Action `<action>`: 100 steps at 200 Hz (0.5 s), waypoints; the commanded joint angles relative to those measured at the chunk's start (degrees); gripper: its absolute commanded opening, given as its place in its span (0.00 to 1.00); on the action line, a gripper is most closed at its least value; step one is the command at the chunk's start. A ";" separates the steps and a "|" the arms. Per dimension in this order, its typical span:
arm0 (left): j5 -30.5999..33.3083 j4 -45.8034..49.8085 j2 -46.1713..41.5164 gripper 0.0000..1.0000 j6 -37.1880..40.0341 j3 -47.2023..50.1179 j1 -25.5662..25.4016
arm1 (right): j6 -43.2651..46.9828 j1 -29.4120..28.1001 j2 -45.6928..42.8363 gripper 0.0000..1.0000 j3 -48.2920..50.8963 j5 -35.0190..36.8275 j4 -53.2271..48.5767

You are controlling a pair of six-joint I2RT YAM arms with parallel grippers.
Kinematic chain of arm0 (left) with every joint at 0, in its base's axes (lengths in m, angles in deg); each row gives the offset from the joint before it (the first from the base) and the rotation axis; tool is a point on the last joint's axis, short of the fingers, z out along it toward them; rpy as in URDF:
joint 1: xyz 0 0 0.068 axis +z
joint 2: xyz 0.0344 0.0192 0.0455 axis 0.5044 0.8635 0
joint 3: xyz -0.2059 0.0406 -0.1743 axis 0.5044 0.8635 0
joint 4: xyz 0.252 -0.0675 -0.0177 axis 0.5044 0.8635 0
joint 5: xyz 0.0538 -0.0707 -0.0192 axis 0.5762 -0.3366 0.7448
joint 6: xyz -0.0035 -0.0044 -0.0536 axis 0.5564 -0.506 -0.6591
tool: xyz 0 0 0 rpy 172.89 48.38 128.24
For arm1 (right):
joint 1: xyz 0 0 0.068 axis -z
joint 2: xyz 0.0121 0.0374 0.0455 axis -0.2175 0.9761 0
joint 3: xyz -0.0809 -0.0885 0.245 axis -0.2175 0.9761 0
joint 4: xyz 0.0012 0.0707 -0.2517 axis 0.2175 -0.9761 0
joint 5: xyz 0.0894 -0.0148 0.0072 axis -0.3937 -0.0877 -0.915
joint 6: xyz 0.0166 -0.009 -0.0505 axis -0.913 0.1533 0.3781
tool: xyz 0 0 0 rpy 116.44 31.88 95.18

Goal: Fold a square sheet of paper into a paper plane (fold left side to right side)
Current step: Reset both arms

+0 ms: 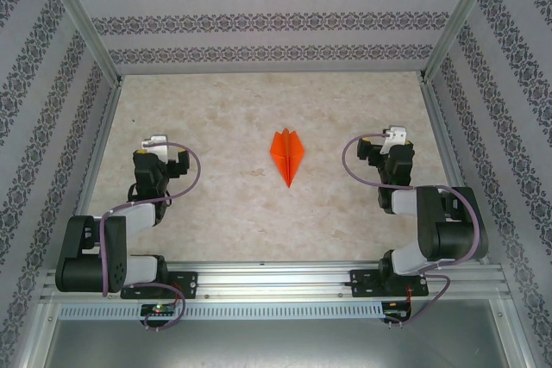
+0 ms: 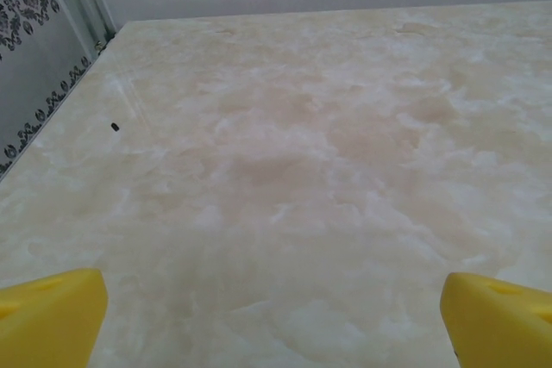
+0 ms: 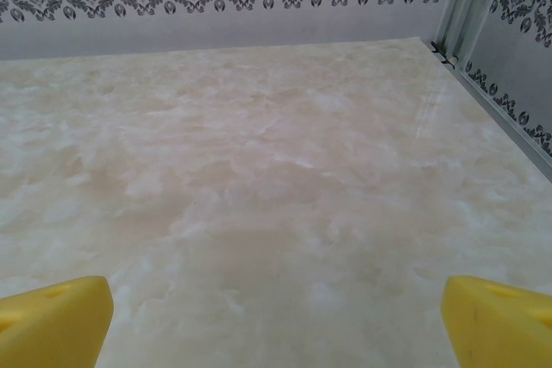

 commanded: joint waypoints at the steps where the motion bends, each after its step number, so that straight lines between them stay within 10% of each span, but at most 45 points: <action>1: -3.72 -6.02 -0.38 1.00 -3.51 0.14 0.83 | -0.74 0.24 0.17 0.98 -1.17 -1.20 2.40; 100: -4.85 -12.81 13.75 1.00 -1.36 -4.27 -2.05 | -0.57 0.15 0.00 0.98 -1.09 -1.01 2.40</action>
